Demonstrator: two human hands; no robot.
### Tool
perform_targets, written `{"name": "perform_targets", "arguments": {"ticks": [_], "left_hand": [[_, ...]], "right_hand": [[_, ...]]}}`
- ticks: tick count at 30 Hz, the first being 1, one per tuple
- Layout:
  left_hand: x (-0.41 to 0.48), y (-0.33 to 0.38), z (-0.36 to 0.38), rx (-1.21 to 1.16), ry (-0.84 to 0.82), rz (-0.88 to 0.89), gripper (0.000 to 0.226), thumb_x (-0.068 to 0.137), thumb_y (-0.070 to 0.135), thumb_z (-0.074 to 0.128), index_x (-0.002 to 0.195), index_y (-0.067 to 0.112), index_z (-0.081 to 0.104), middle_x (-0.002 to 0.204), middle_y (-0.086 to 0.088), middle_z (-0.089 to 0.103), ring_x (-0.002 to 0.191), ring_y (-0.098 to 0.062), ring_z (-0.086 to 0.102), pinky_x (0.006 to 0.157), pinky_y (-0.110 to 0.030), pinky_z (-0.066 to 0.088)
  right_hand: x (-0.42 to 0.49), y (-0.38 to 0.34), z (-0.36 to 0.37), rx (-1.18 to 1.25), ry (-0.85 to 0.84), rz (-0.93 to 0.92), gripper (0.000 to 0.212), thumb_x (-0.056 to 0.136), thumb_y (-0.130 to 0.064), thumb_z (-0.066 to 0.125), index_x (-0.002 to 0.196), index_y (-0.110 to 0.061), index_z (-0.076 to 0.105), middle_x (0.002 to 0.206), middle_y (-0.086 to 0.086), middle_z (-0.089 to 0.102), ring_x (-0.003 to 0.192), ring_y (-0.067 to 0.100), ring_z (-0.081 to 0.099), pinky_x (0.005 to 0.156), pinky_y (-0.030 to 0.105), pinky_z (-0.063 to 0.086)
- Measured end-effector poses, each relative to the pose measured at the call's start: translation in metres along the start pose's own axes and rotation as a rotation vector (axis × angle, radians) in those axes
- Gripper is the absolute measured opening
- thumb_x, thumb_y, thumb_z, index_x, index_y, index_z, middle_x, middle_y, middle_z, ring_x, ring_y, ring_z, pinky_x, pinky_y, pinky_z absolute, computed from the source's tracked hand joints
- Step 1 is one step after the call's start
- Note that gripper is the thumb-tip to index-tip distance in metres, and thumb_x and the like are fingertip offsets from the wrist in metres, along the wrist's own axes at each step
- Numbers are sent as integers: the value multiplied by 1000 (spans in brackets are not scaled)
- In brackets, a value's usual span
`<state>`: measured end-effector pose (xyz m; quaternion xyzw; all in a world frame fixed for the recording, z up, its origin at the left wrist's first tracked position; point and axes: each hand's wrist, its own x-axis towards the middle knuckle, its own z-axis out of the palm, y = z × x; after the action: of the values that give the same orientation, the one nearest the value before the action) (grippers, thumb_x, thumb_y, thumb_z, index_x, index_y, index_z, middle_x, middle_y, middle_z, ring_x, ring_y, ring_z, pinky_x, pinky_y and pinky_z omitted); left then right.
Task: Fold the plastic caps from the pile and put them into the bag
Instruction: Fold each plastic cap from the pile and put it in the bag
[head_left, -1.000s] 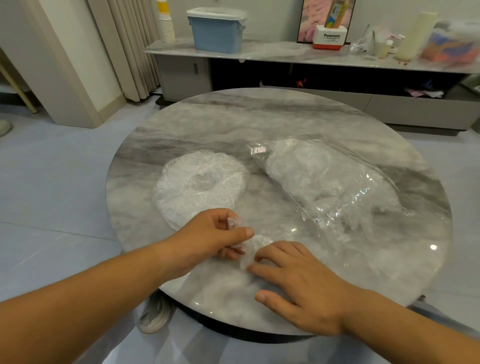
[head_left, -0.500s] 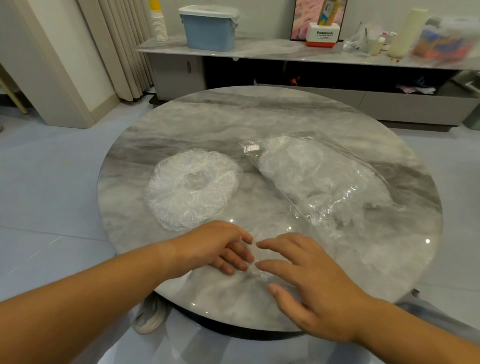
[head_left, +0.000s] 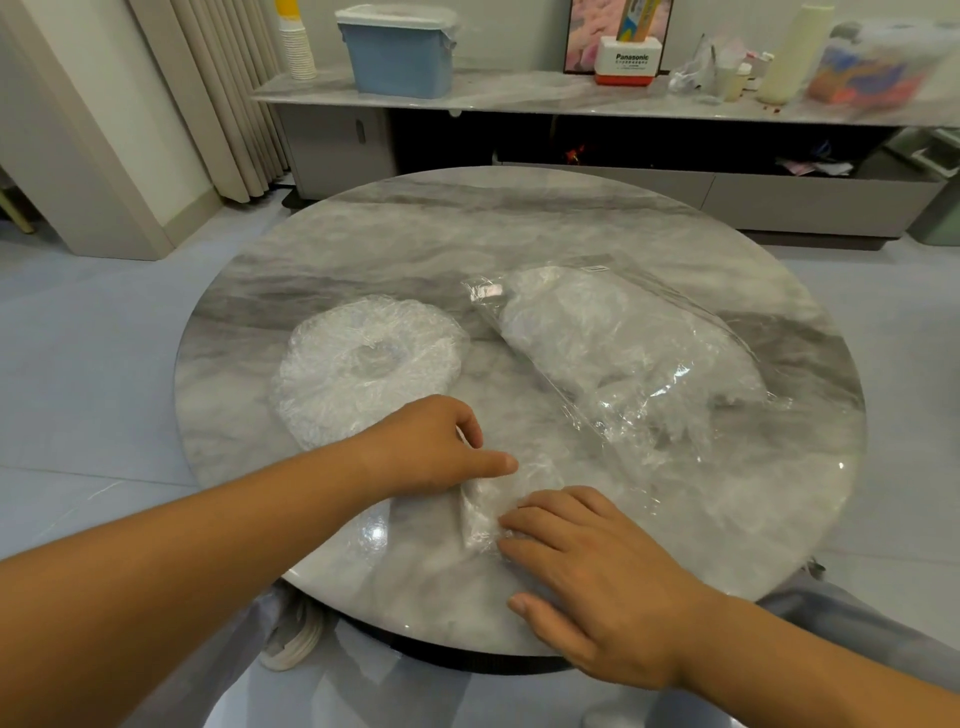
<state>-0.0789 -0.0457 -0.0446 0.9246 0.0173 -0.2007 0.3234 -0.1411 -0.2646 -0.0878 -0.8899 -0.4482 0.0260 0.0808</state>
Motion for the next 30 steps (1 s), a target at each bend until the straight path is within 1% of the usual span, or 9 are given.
{"name": "perform_targets", "arguments": {"ticks": [5, 9, 12, 16, 19, 22, 25, 27, 30], "left_hand": [[8, 15, 7, 50, -156, -71, 44, 75, 49, 84, 95, 12, 73, 73, -1, 68, 64, -12, 61, 64, -24, 52], [7, 9, 8, -141, -204, -145, 19, 85, 22, 80, 92, 6, 72, 74, -5, 66, 57, -12, 59, 55, -22, 53], [5, 2, 7, -414, -176, -154, 11, 86, 11, 77, 90, 10, 67, 78, -7, 67, 62, -14, 65, 60, -29, 59], [-2, 4, 6, -843, -169, -175, 12, 93, 3, 67, 89, 9, 58, 91, -15, 70, 80, -25, 72, 76, -49, 62], [-9, 9, 6, -1017, -201, -164, 6, 97, 2, 60, 102, 0, 59, 107, -22, 71, 96, -32, 74, 80, -54, 61], [-16, 12, 7, -1071, -231, -126, 30, 98, 3, 59, 126, -8, 52, 118, -27, 68, 103, -38, 71, 80, -56, 60], [-22, 15, 8, -1076, -259, -73, 33, 97, -2, 56, 130, -7, 50, 125, -27, 65, 107, -39, 70, 83, -59, 59], [-25, 16, 10, -1068, -285, -54, 35, 97, -5, 56, 131, -6, 49, 128, -28, 62, 108, -41, 69, 83, -60, 58], [-28, 17, 14, -1050, -316, -54, 34, 96, -7, 56, 129, -3, 49, 126, -30, 63, 105, -44, 69, 81, -57, 60]], "right_hand": [[-2, 10, -6, 15, -44, -56, 48, 101, -54, 42, 131, -23, 62, 138, -8, 57, 135, 15, 44, 115, 34, 29], [-6, 17, -10, 128, 54, 1, 44, 99, -52, 48, 130, -25, 63, 139, -11, 58, 142, 13, 39, 116, 35, 30], [-7, 18, -15, 243, 200, 131, 39, 97, -49, 52, 128, -27, 63, 145, -9, 51, 144, 10, 35, 115, 31, 34], [0, 8, -31, 709, 250, 473, 27, 96, -47, 54, 121, -44, 63, 145, -28, 37, 136, -12, 31, 99, 4, 35], [6, 7, -39, 1058, 330, 613, 18, 97, -36, 60, 108, -41, 72, 123, -29, 59, 116, -17, 52, 90, 3, 42], [9, 11, -44, 1352, 361, 655, 22, 99, -30, 58, 104, -32, 79, 115, -20, 72, 115, -2, 62, 100, 19, 48], [13, 13, -47, 1613, 381, 660, 29, 93, -34, 61, 107, -16, 79, 121, 1, 73, 119, 21, 66, 108, 41, 48], [15, 12, -48, 1687, 394, 627, 41, 87, -40, 61, 104, -7, 78, 116, 9, 75, 113, 25, 69, 103, 45, 49], [15, 11, -50, 1495, 460, 528, 32, 91, -41, 65, 97, -15, 82, 114, 1, 76, 112, 16, 69, 99, 39, 50]]}}
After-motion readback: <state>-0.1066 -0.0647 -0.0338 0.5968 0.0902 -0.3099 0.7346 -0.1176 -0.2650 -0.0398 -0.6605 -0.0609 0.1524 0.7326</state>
